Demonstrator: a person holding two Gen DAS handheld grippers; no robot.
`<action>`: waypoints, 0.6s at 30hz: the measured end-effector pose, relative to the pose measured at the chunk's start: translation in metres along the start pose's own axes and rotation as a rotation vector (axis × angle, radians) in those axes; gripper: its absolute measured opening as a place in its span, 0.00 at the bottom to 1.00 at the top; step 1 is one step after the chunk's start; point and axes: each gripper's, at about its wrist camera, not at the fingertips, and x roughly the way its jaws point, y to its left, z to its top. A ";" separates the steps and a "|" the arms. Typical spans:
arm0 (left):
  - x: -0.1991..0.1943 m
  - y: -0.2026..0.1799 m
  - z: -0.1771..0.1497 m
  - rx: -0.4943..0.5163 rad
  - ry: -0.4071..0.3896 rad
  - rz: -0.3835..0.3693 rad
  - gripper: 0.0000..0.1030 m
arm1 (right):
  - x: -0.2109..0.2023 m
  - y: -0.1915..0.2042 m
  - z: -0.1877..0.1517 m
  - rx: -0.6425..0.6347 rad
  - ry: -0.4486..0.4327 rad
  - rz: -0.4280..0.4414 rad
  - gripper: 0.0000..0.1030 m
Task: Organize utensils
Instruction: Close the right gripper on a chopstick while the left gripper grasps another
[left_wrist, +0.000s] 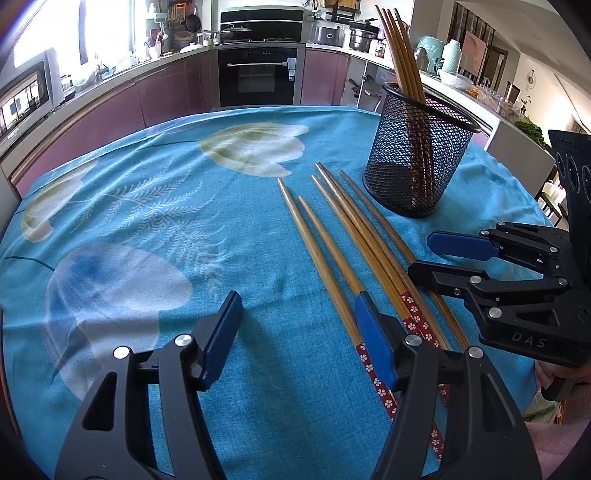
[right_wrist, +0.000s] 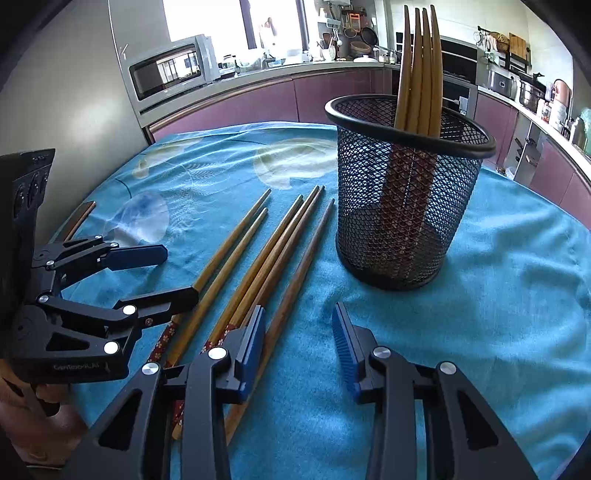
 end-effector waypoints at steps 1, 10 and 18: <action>0.000 0.000 0.000 0.001 0.000 0.000 0.60 | 0.001 0.000 0.001 0.000 0.001 -0.003 0.35; 0.000 0.002 0.003 -0.010 0.001 -0.002 0.47 | 0.000 -0.007 0.003 0.038 0.011 0.031 0.14; 0.000 0.006 0.005 -0.037 0.008 -0.022 0.24 | -0.002 -0.017 0.000 0.103 0.017 0.099 0.09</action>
